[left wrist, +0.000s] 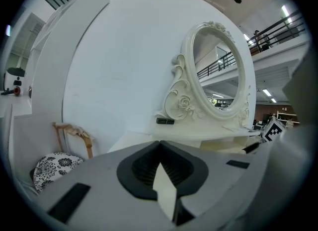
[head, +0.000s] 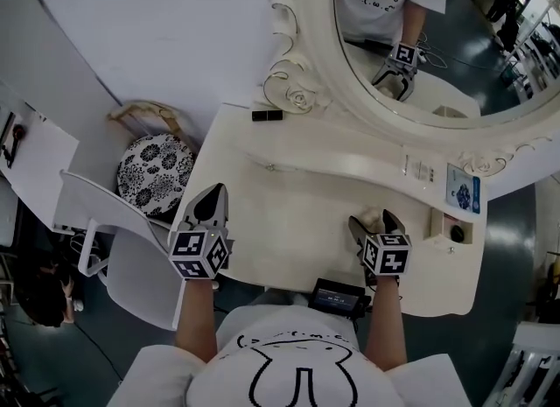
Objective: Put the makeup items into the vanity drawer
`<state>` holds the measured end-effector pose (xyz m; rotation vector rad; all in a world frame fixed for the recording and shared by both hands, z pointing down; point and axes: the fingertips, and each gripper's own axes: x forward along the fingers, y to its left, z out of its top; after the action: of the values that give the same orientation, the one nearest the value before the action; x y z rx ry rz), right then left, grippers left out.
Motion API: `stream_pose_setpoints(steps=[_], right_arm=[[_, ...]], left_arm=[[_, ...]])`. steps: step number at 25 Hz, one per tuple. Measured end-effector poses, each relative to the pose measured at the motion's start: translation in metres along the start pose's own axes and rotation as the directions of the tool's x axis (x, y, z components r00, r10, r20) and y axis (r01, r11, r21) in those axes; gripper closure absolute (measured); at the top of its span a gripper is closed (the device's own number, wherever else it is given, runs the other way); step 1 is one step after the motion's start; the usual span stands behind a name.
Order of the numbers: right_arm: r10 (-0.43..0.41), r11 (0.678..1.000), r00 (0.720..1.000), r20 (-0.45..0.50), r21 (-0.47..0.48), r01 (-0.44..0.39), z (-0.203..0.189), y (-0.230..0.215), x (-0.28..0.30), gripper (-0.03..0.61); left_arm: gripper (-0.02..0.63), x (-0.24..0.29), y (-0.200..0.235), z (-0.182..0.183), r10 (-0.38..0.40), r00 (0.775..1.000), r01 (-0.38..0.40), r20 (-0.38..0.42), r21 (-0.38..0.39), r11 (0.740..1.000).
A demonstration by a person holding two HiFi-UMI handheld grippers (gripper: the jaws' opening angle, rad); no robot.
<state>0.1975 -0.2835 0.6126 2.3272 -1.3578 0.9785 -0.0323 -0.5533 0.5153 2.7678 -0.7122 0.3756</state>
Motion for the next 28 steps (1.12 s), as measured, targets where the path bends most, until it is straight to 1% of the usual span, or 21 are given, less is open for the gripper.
stream_pose_setpoints(steps=[1,2,3,5,14,22,28], right_arm=[[0.004,1.000,1.000,-0.010,0.006,-0.004,-0.002,0.000,0.001,0.196],[0.008,1.000,1.000,-0.019,0.013,-0.007,-0.004,0.000,0.000,0.281],[0.012,1.000,1.000,-0.025,0.019,-0.011,-0.005,0.000,0.000,0.315],[0.023,1.000,0.999,-0.030,0.021,-0.022,-0.006,0.000,-0.002,0.330],[0.051,0.999,0.999,-0.010,0.001,-0.051,0.009,-0.001,-0.018,0.331],[0.069,0.996,0.997,0.041,-0.058,-0.067,0.033,-0.012,-0.044,0.321],[0.079,0.995,0.993,0.089,-0.060,-0.074,0.043,-0.027,-0.067,0.328]], left_arm=[[0.583,0.001,0.000,-0.001,-0.001,1.000,0.001,-0.004,0.002,1.000],[0.583,0.002,-0.001,-0.003,-0.002,1.000,0.002,-0.009,0.004,1.000],[0.583,0.003,-0.001,-0.004,-0.003,1.000,0.003,-0.013,0.007,1.000],[0.583,0.004,-0.003,-0.004,-0.005,1.000,0.005,-0.018,0.010,1.000],[0.583,0.005,-0.026,0.009,-0.018,1.000,0.018,-0.002,0.019,1.000],[0.583,-0.004,-0.059,0.026,-0.013,0.999,0.012,0.042,0.027,1.000],[0.583,-0.014,-0.090,0.037,-0.020,0.998,0.016,0.063,0.064,0.998]])
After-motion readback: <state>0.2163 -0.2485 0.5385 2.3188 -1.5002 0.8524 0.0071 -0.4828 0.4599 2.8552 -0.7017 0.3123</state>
